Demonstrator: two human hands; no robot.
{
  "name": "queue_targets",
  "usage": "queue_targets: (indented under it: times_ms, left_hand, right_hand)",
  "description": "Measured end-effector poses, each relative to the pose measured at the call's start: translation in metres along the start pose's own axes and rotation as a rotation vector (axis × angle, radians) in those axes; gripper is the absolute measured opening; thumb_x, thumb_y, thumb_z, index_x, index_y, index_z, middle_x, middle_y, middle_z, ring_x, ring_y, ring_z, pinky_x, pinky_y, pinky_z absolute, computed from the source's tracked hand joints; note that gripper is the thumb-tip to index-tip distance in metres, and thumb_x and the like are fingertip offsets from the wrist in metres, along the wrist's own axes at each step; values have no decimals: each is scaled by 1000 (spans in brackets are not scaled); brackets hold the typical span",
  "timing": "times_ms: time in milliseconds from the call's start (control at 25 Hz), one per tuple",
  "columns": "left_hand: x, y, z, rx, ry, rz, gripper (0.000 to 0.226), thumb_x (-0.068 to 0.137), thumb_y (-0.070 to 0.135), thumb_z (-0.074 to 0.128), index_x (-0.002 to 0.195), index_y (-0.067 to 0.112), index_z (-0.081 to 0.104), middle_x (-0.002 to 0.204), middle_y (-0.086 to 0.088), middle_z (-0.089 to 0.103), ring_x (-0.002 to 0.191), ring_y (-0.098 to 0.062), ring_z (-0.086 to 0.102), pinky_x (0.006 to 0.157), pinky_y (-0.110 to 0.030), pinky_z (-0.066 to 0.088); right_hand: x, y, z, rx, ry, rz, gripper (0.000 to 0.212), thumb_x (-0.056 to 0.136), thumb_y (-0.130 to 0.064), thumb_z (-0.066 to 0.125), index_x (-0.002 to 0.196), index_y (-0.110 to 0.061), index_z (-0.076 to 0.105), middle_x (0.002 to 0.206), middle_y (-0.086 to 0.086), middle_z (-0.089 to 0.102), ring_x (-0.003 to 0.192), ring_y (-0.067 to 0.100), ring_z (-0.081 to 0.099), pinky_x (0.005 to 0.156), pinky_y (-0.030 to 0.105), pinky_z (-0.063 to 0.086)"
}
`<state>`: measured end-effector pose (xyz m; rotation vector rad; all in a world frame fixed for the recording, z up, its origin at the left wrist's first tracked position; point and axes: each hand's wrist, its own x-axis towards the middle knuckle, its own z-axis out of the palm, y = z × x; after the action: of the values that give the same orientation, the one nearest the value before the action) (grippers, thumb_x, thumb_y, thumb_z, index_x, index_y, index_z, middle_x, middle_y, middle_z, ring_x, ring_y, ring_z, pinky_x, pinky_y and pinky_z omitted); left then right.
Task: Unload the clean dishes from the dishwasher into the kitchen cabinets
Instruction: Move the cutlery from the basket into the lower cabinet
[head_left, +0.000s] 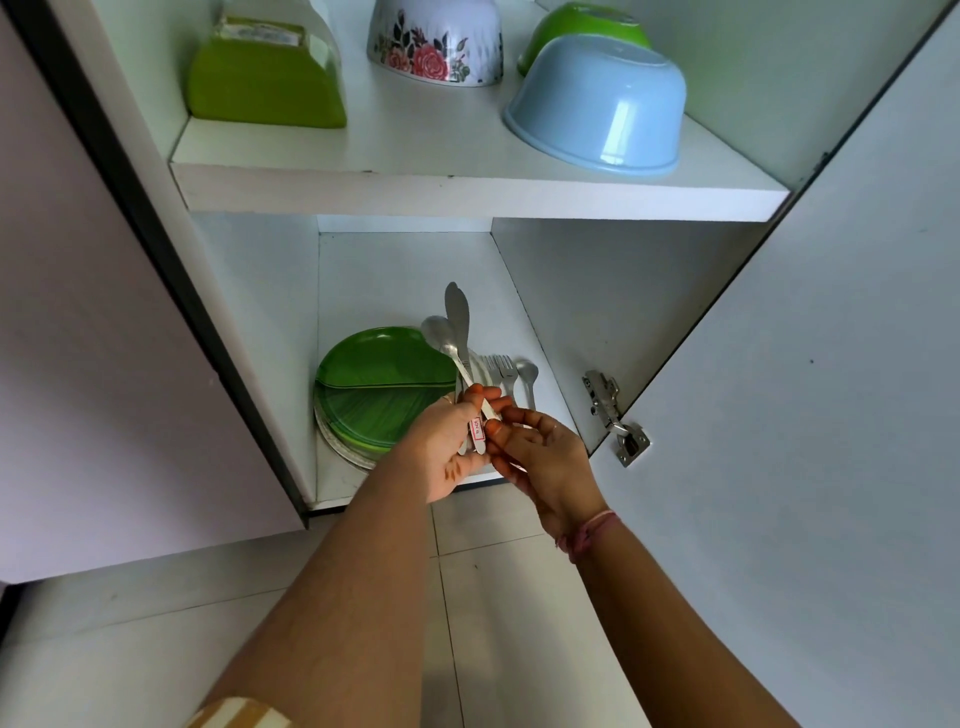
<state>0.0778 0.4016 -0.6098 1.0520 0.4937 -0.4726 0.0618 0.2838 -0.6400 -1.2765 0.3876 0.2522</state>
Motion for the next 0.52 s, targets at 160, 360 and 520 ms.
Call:
queue_targets:
  times_ms: [160, 360, 520]
  left_hand:
    - [3, 0, 6, -38, 29, 35, 31, 101, 26, 41, 122, 8, 55, 122, -7, 63, 100, -26, 65, 76, -36, 51]
    - [6, -1, 3, -29, 133, 33, 26, 101, 28, 43, 111, 12, 61, 85, -6, 65, 64, -10, 50, 60, -22, 43]
    - [3, -2, 1, 10, 147, 31, 25, 101, 29, 42, 109, 14, 61, 76, -2, 59, 58, -8, 41, 54, -19, 35]
  right_hand:
    - [10, 16, -23, 505, 145, 141, 10, 88, -2, 60, 95, -3, 68, 79, 9, 72, 65, 12, 70, 59, 19, 58]
    - [27, 24, -47, 745, 374, 114, 7, 89, -4, 60, 95, -3, 64, 80, 11, 73, 74, 19, 71, 63, 28, 61]
    - [43, 21, -39, 711, 465, 36, 7, 89, 2, 58, 86, -3, 61, 92, 12, 64, 88, 25, 64, 87, 35, 56]
